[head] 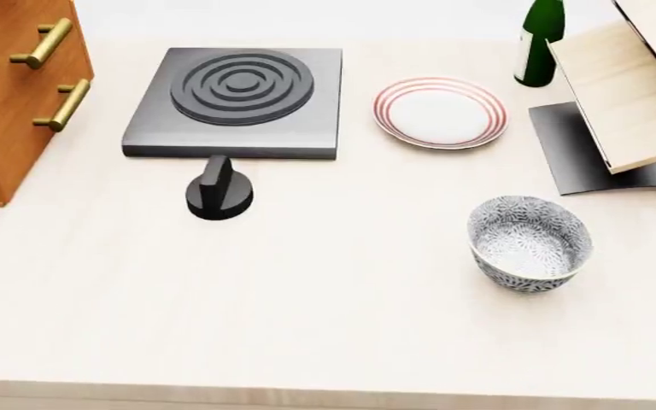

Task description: Put the bowl on the stove.

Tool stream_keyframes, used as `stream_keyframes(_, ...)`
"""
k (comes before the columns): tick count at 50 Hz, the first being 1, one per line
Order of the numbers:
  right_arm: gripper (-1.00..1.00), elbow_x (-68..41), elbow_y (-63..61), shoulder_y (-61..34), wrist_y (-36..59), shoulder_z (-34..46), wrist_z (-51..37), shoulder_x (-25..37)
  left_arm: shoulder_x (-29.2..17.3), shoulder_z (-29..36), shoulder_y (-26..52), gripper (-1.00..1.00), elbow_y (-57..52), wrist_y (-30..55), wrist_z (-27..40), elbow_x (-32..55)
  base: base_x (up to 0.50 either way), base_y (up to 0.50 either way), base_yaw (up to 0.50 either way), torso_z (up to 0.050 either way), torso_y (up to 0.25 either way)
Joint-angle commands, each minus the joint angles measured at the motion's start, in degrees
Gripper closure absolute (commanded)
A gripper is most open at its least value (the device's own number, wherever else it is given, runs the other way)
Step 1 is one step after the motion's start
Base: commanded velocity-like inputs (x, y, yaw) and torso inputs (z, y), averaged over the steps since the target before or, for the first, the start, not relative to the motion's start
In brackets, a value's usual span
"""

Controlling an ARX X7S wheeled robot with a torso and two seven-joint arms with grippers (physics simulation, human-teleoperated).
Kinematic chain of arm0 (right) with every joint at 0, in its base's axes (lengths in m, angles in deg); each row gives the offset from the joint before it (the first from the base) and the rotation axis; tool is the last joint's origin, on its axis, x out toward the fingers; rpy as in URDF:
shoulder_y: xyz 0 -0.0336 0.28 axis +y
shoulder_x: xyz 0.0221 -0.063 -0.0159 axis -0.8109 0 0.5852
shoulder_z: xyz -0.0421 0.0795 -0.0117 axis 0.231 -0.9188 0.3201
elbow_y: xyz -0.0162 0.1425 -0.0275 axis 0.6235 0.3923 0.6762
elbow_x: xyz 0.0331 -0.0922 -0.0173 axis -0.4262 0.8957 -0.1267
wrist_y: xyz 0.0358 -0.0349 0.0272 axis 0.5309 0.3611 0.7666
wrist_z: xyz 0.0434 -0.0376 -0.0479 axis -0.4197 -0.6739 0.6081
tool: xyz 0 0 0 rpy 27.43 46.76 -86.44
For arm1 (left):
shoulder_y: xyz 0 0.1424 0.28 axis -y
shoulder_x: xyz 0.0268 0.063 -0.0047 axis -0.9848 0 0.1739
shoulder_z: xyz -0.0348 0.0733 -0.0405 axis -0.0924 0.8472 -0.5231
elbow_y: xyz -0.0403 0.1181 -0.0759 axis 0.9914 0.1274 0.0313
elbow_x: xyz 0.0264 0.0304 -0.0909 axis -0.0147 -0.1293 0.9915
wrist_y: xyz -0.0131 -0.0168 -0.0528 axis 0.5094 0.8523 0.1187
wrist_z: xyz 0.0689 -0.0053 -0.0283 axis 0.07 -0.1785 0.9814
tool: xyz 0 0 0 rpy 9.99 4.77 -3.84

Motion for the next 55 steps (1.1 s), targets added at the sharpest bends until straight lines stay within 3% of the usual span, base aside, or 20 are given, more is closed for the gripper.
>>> stream_keyframes(1,-1.0,-1.2,-0.9,0.4,-0.7,-1.2,1.0,-0.3,-7.1,2.0,0.3,-1.0,-0.7,-4.0,6.2,0.5,0.0,0.5,0.0,0.0,0.0)
stream_keyframes(35,-1.0,-0.7,-0.2,1.0,-2.3,3.1,2.3,-0.8,-8.6,1.9,-2.4,-1.0,0.5,-6.0,7.7,-1.0,0.0,0.5,0.0,0.0,0.0)
stream_keyframes(55,-1.0,0.1,-0.4,2.5,-3.8,4.5,3.4,-0.8,-7.9,3.6,-2.4,-1.0,1.3,-6.5,7.6,-1.9,0.0,0.0,0.0,0.0,0.0)
